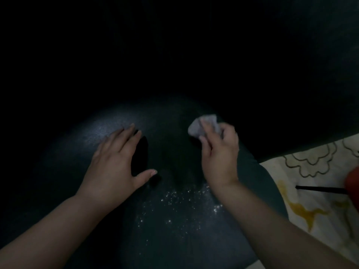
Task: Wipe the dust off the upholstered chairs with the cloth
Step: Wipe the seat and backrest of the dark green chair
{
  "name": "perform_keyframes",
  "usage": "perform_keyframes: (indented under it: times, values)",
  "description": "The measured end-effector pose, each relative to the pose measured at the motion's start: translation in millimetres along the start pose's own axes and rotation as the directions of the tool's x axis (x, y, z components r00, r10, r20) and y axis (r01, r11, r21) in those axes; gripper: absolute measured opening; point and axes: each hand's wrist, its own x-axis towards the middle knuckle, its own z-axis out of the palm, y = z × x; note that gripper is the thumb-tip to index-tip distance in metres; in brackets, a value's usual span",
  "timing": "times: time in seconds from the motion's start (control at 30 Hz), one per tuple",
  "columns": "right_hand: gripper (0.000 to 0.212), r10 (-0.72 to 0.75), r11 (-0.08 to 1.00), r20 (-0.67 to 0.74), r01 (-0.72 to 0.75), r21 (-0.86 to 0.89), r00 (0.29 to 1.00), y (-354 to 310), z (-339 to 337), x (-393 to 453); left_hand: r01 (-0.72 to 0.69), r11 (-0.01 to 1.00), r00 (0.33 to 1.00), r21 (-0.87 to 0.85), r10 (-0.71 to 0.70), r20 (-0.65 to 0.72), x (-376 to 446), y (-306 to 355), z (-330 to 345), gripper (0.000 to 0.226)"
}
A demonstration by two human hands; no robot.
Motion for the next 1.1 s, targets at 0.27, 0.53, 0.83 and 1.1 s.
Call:
perform_keyframes:
  times: [0.27, 0.53, 0.83, 1.1]
  values:
    - [0.044, 0.157, 0.958, 0.044, -0.141, -0.248, 0.987, 43, -4, 3, -0.002, 1.0, 1.0, 0.029, 0.001, 0.004, 2, 1, 3, 0.097]
    - [0.05, -0.004, 0.999, -0.03, 0.002, -0.046, 1.0, 18, -10, 10, 0.009, 1.0, 1.0, 0.02, -0.008, -0.013, 3, 4, 5, 0.093]
    - [0.05, -0.071, 0.976, 0.188, 0.107, -0.19, 0.98, 27, 37, 77, 0.009, 0.999, 1.0, 0.034, -0.008, -0.023, 11, 0, 2, 0.092]
    - [0.046, 0.135, 0.976, 0.082, -0.118, -0.185, 0.987, 64, -2, 16, 0.0, 0.999, 1.0, 0.043, 0.001, -0.027, 22, 4, -1, 0.095]
